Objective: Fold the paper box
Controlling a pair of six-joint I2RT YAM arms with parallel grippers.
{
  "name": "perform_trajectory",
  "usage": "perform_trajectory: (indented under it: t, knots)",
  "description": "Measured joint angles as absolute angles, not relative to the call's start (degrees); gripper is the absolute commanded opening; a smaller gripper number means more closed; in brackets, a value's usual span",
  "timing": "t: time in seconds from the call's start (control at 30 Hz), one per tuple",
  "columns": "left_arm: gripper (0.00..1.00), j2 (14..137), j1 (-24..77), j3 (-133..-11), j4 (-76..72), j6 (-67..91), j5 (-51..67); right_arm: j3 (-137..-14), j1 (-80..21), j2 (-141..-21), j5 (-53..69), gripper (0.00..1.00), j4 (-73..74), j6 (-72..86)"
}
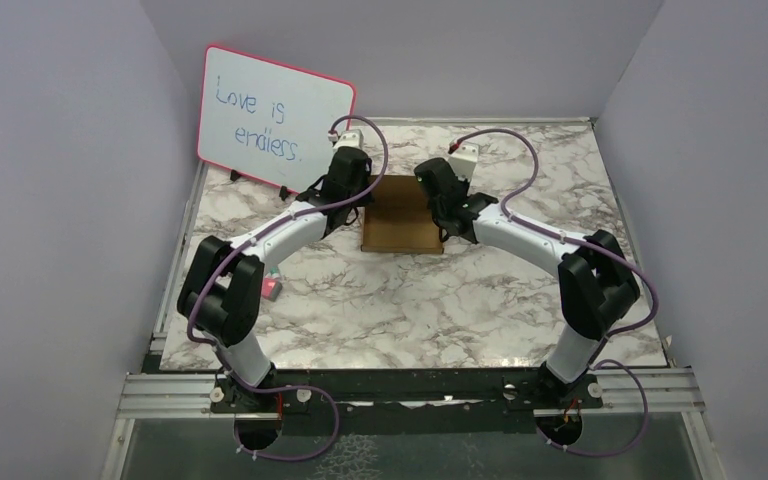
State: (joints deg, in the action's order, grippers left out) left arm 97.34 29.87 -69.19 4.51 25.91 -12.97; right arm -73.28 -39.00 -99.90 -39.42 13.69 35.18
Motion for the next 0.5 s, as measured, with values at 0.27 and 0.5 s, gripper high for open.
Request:
perform_trajectory:
  t: [0.27, 0.5]
  knots:
    - [0.0, 95.5, 30.5, -65.5, 1.2, 26.0, -12.9, -67.0, -39.6, -98.1, -40.5, 0.01, 6.8, 37.0]
    - [0.0, 93.9, 31.1, -61.6, -2.7, 26.7, -13.0, -62.6, -39.9, -96.2, -40.2, 0.01, 2.3, 37.5]
